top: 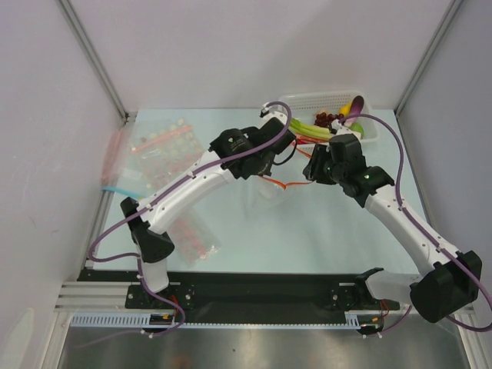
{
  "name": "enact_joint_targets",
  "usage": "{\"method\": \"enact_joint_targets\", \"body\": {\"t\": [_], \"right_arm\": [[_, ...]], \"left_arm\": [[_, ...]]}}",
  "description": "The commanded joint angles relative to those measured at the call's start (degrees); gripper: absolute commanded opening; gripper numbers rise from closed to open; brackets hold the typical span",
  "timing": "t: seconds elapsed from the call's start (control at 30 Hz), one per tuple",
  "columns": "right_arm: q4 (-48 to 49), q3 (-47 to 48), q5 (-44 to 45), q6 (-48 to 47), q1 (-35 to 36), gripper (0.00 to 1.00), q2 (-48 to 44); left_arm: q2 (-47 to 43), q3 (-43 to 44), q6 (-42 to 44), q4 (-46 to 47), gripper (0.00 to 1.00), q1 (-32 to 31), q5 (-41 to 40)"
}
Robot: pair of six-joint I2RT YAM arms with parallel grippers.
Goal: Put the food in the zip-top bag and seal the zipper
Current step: Open the zipper of the food storage bag.
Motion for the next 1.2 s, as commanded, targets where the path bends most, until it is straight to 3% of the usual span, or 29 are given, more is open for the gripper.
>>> {"method": "enact_joint_targets", "body": {"t": [0.0, 0.2, 0.33, 0.43, 0.63, 0.87, 1.17], "right_arm": [[-1.5, 0.1, 0.7, 0.7, -2.1, 0.47, 0.4], [4.1, -1.1, -6.3, 0.0, -1.8, 0.69, 0.3], [8.2, 0.7, -10.6, -0.7, 0.8, 0.75, 2.8], [9.5, 3.7, -12.5, -1.0, 2.4, 0.78, 6.0], [10.2, 6.3, -14.9, -1.0, 2.5, 0.91, 10.0], [13.4, 5.0, -20.6, -1.9, 1.7, 0.96, 9.5], [18.0, 0.6, -25.8, 0.7, -3.0, 0.96, 6.8]], "left_arm": [[0.7, 2.0, 0.1, -4.3, 0.00, 0.4, -4.8], [0.6, 2.7, 1.0, -5.3, 0.00, 1.3, -4.8], [2.2, 7.0, 2.2, -7.5, 0.00, 1.2, -6.5], [4.7, 11.6, 2.3, -12.5, 0.00, 1.5, -12.9], [2.4, 5.6, 1.5, -11.1, 0.00, 4.5, -11.4], [3.2, -2.6, 2.9, -2.9, 0.00, 5.4, -7.9], [8.3, -0.9, 5.2, 0.9, 0.00, 6.5, -4.7]]}}
